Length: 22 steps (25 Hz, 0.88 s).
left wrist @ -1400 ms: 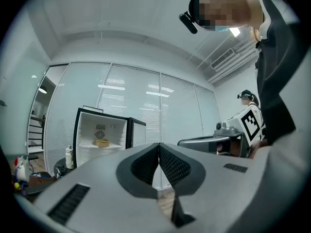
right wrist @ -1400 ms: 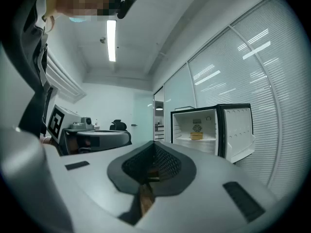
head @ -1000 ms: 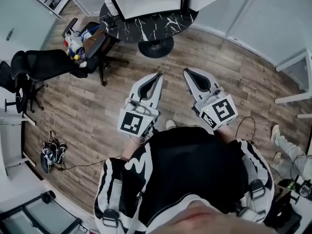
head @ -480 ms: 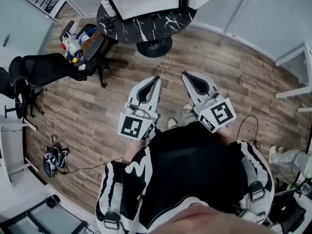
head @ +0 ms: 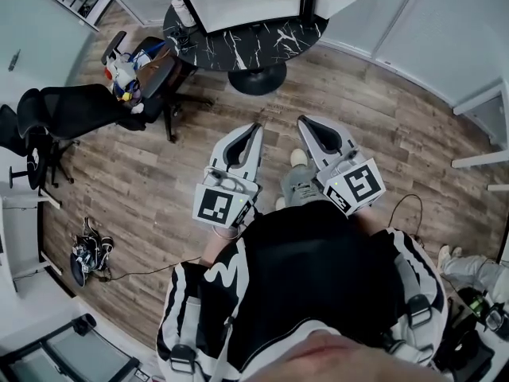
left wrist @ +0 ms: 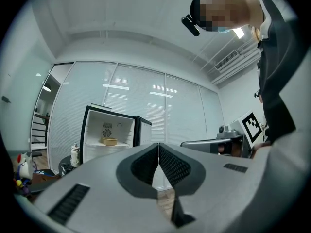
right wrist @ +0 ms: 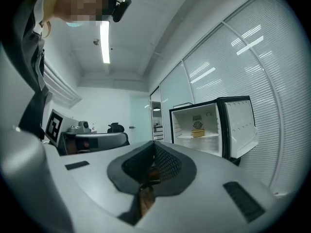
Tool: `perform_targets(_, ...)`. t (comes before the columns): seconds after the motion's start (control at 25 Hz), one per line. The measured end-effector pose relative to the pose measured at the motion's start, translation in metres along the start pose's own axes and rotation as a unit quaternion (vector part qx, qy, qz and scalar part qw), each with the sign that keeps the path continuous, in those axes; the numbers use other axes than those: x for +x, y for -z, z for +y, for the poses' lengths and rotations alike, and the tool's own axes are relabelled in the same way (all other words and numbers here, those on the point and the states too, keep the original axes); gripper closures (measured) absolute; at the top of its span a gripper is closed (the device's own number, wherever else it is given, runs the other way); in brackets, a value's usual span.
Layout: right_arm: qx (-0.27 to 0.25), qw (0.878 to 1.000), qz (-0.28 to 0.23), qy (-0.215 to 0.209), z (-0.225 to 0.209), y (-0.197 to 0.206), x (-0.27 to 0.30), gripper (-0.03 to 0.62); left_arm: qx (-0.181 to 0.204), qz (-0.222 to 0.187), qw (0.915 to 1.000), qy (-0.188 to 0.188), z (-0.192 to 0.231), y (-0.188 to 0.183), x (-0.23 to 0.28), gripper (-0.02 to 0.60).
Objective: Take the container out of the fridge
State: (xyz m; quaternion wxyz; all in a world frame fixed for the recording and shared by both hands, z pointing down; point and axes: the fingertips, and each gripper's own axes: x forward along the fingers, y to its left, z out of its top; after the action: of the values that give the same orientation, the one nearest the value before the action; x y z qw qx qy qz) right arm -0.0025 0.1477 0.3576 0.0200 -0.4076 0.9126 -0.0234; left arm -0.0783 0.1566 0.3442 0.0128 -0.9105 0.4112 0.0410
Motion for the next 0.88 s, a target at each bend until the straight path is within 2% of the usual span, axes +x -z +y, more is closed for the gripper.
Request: perform_targets(0.88,-0.006,1.000,-0.012,-0.015,-0.076,-0.017,0.075,0.583,0.007,0.004,0.9996,-0.028,0.066,0.003,0.083,0.572)
